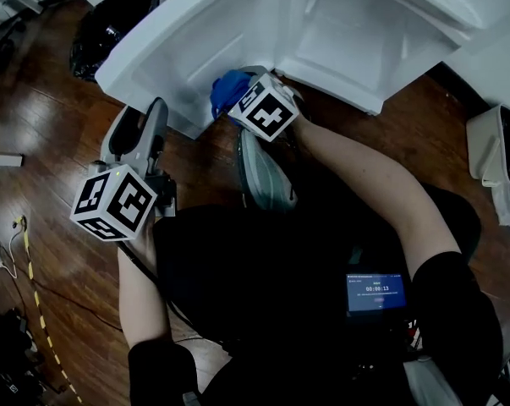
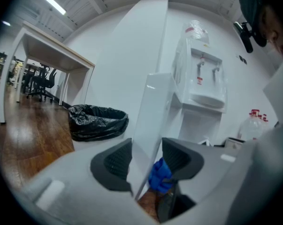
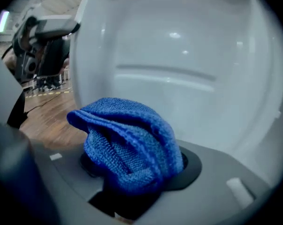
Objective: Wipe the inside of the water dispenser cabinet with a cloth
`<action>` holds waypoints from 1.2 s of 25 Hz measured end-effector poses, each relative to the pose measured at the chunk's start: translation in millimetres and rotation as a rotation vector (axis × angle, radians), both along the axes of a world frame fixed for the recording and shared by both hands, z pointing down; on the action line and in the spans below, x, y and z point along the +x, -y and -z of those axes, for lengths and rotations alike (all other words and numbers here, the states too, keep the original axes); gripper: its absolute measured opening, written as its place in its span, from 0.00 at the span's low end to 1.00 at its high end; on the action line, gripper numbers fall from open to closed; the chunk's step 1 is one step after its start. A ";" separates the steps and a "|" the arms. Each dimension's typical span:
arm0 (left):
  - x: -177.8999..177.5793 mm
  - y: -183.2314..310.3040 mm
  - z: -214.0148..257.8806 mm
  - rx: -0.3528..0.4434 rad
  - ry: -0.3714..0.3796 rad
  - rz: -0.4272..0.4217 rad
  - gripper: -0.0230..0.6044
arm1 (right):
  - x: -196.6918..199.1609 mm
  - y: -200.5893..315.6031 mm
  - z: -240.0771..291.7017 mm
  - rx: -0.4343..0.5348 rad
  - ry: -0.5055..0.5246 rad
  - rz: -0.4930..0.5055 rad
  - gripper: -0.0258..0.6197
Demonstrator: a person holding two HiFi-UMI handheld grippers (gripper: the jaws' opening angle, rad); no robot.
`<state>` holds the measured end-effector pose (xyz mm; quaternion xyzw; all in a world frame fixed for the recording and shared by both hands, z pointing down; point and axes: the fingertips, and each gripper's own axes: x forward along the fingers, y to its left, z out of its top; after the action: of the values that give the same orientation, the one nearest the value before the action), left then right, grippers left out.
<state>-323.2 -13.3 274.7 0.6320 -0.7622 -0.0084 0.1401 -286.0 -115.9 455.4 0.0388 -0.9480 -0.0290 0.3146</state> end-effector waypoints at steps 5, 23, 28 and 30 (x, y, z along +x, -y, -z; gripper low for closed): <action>-2.1 -1.5 -4.3 -0.010 0.007 0.000 0.36 | 65.4 110.1 78.8 0.036 0.256 -0.320 0.46; 4.6 -1.6 1.3 -0.005 -0.005 -0.009 0.36 | 117.3 157.4 210.0 0.302 0.789 -0.610 0.46; 2.1 -0.8 1.4 -0.005 -0.005 -0.008 0.36 | 117.3 167.0 151.8 0.239 0.704 -0.640 0.46; 1.6 -1.0 1.6 -0.004 -0.003 -0.004 0.36 | 114.4 167.4 120.4 0.228 0.627 -0.635 0.45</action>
<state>-321.6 -12.4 273.1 0.6330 -0.7608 -0.0075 0.1427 -171.6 -283.4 334.9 0.3684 -0.9294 -0.0222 -0.0004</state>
